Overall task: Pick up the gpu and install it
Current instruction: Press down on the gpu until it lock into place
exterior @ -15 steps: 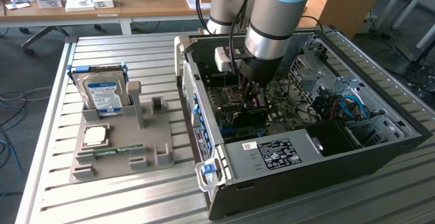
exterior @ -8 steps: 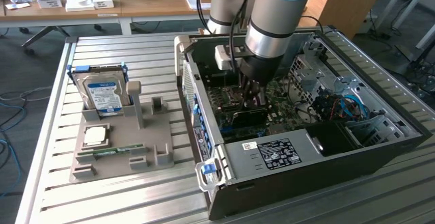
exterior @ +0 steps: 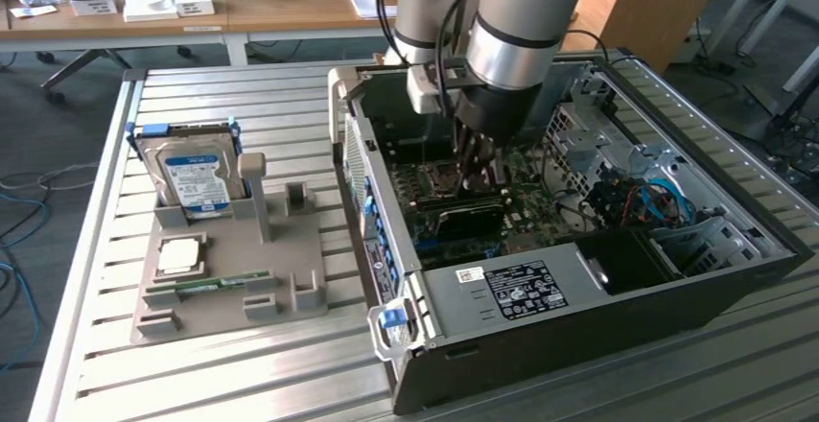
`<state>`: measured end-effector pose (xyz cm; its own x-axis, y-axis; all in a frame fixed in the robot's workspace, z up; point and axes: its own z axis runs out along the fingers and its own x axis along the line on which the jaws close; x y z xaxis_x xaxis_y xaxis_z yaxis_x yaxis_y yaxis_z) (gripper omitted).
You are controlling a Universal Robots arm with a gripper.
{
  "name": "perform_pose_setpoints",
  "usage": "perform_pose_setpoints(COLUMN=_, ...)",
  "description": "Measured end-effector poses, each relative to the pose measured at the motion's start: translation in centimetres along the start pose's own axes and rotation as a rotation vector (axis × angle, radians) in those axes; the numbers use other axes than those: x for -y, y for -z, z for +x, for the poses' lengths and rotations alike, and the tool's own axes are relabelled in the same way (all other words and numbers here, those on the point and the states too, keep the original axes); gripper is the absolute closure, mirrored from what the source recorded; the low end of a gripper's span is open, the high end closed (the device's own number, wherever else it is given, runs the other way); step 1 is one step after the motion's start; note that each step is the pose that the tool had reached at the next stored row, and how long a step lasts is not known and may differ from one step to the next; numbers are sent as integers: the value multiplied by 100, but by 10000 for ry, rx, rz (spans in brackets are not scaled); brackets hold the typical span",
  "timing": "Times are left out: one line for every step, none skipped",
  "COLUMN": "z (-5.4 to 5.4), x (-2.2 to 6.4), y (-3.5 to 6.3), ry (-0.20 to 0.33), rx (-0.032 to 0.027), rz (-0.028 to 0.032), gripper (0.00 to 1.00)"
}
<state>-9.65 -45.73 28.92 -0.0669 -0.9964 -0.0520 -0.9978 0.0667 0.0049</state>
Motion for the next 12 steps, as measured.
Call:
perform_pose_setpoints(z=-2, x=0, y=32, ry=0, rx=1, rz=1, gripper=89)
perform_pose_setpoints(z=-3, x=0, y=62, ry=1, rx=0, rz=0, gripper=89)
perform_pose_setpoints(z=-5, x=0, y=94, ry=0, rx=0, rz=0, gripper=89)
perform_pose_setpoints(z=-7, x=-1, y=127, ry=0, rx=-1, rz=0, gripper=89)
perform_pose_setpoints(z=-8, x=-1, y=161, ry=0, rx=0, rz=0, gripper=89)
perform_pose_setpoints(z=-10, x=-1, y=195, ry=0, rx=0, rz=1, gripper=89)
perform_pose_setpoints(z=-12, x=-1, y=226, ry=0, rx=1, rz=0, gripper=89)
perform_pose_setpoints(z=-13, x=-1, y=259, ry=0, rx=0, rz=0, gripper=89)
perform_pose_setpoints(z=-15, x=-1, y=289, ry=0, rx=0, rz=-1, gripper=89)
perform_pose_setpoints(z=-16, x=-2, y=315, ry=0, rx=0, rz=0, gripper=89)
perform_pose_setpoints(z=-17, x=-2, y=336, ry=0, rx=0, rz=0, gripper=89)
perform_pose_setpoints(z=-19, x=-2, y=359, ry=0, rx=0, rz=0, gripper=89)
